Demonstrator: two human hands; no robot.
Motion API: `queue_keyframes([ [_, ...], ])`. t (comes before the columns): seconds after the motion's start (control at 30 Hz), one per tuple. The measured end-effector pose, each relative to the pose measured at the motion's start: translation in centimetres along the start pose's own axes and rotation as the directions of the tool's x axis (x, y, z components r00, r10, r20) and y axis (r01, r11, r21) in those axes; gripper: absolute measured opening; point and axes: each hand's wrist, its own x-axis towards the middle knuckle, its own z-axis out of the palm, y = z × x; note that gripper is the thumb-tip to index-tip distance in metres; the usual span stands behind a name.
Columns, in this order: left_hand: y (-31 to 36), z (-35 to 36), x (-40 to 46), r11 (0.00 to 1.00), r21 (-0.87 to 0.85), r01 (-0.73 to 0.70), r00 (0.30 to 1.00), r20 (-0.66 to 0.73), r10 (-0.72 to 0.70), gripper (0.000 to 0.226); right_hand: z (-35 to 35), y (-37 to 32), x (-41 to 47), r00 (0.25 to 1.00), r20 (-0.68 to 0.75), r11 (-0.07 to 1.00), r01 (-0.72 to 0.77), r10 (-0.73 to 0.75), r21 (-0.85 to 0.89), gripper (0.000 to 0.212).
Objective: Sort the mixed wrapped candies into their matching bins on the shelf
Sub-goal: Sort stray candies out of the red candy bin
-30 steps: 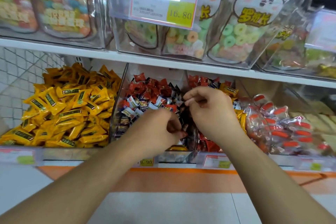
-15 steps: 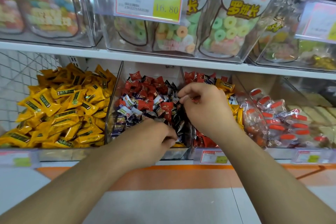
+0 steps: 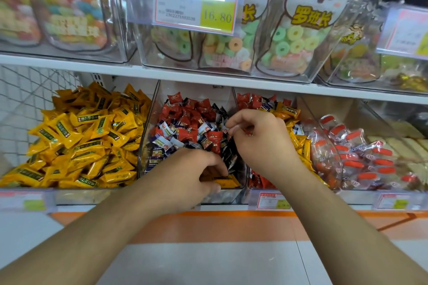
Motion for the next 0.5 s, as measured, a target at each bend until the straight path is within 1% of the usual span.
queue_keyframes([
  [0.17, 0.0, -2.1, -1.5, 0.991, -0.132, -0.003, 0.991, -0.131, -0.014, 0.016, 0.2, -0.5, -0.1, 1.0, 0.002, 1.0, 0.026, -0.026, 0.01, 0.019],
  [0.23, -0.5, -3.7, -2.5, 0.988, -0.154, 0.002, 0.975, -0.22, -0.036, 0.015, 0.5, -0.8, 0.0, 0.999, 0.006, 0.999, 0.042, -0.042, 0.006, 0.02],
  [0.27, -1.0, -4.5, -3.0, 0.99, -0.139, 0.008, 0.958, -0.282, -0.048, 0.015, 0.7, -1.0, 0.0, 0.999, 0.011, 0.999, 0.048, -0.048, 0.005, 0.021],
  [0.33, -2.0, -6.3, -3.9, 0.996, -0.068, 0.057, 0.9, -0.428, -0.081, 0.015, 1.1, -1.4, 0.0, 0.998, 0.031, 0.998, 0.061, -0.061, -0.006, 0.021],
  [0.4, -3.5, -8.3, -4.9, 0.986, 0.034, 0.161, 0.815, -0.568, -0.114, 0.019, 1.6, -1.7, -0.2, 0.995, 0.069, 0.997, 0.076, -0.075, -0.017, 0.019],
  [0.47, -5.0, -9.8, -5.5, 0.935, 0.136, 0.328, 0.734, -0.659, -0.162, 0.035, 2.2, -1.9, -0.4, 0.99, 0.102, 0.995, 0.098, -0.095, -0.025, 0.018],
  [0.5, -5.4, -10.2, -5.7, 0.906, 0.171, 0.386, 0.72, -0.67, -0.18, 0.043, 2.4, -1.9, -0.5, 0.987, 0.122, 0.993, 0.111, -0.107, -0.029, 0.019],
])
